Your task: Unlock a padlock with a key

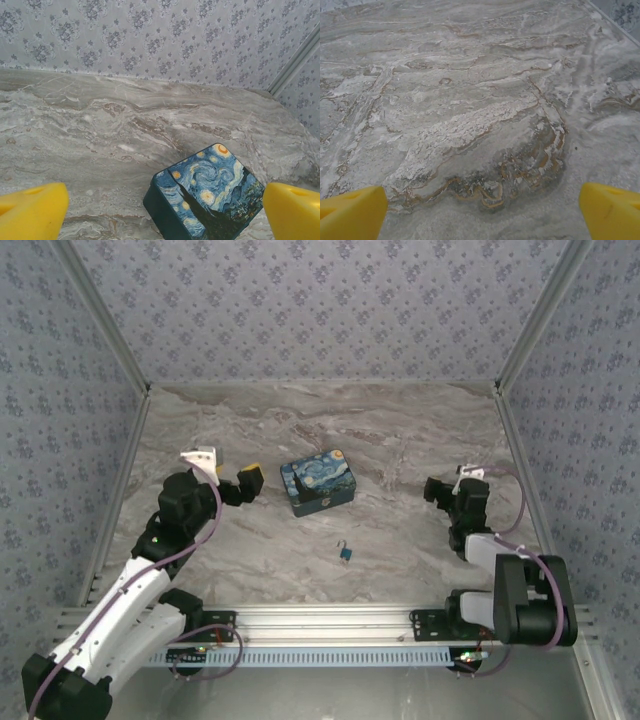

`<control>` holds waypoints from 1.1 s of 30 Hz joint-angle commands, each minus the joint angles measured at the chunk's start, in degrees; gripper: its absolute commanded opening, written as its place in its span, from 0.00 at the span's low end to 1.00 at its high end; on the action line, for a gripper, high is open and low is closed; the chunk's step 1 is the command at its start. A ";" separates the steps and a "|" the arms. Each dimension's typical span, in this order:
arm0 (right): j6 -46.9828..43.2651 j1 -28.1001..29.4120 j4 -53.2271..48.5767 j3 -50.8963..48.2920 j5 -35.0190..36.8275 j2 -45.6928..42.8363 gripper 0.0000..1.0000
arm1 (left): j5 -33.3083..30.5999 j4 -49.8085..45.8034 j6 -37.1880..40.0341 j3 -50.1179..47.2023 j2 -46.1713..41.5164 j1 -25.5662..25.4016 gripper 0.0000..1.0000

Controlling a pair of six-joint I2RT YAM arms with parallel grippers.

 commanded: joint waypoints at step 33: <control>-9.14 0.53 13.54 6.17 -2.85 15.48 1.00 | -13.13 -4.50 8.46 -2.69 -2.88 1.42 0.99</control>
